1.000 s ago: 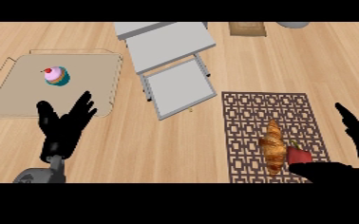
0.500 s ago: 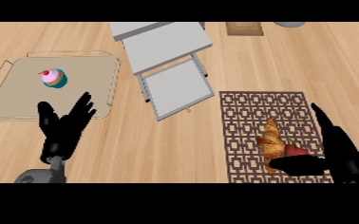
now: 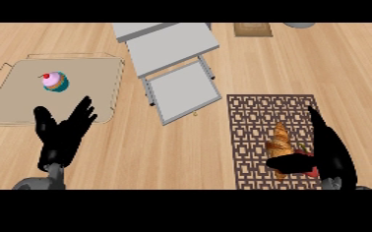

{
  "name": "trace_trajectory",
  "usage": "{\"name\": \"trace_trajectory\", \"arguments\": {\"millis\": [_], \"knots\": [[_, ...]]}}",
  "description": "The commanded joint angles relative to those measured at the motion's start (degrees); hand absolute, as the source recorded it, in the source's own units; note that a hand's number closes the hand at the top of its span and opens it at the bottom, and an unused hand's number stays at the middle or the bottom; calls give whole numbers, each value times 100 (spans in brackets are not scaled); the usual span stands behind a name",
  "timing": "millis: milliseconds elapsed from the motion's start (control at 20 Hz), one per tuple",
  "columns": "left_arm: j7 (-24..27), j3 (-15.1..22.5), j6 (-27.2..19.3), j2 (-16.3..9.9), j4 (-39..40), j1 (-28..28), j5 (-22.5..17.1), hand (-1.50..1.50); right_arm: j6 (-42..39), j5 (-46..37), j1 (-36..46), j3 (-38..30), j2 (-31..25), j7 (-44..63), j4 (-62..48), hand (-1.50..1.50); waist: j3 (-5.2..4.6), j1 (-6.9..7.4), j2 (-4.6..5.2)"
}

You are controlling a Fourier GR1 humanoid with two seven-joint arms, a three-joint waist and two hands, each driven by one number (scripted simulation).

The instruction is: Pick the croissant from the placemat and place it in the tiered shelf

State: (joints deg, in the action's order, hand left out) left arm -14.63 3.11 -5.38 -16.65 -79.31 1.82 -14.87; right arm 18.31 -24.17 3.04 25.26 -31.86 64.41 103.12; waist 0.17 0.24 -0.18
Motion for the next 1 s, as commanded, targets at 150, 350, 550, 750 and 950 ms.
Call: {"name": "trace_trajectory", "arguments": {"millis": [150, 350, 550, 750, 950], "knots": [[-112, -91, 69, 109, 399, 319, 47, 0, -228, -547, 88, -56, 443, 710, -519, -150, -20, -30, 23], [-257, 66, -138, 262, 143, 140, 274, 0, -189, -900, 117, -146, 739, 525, -888, -150, -18, -18, 22], [-191, -305, 308, 21, 80, -97, 29, 0, -248, -1164, 5, -355, 930, 206, -995, -150, -18, -20, 16], [-70, -210, 28, 347, 615, 494, 434, 0, 41, -1255, -89, -565, 1288, -470, -1435, -150, -17, -43, 22], [-391, -487, 311, 169, 83, 141, 209, 0, -127, -1033, 170, -1157, 1331, -1325, -2190, -150, -16, -15, 18]]}}
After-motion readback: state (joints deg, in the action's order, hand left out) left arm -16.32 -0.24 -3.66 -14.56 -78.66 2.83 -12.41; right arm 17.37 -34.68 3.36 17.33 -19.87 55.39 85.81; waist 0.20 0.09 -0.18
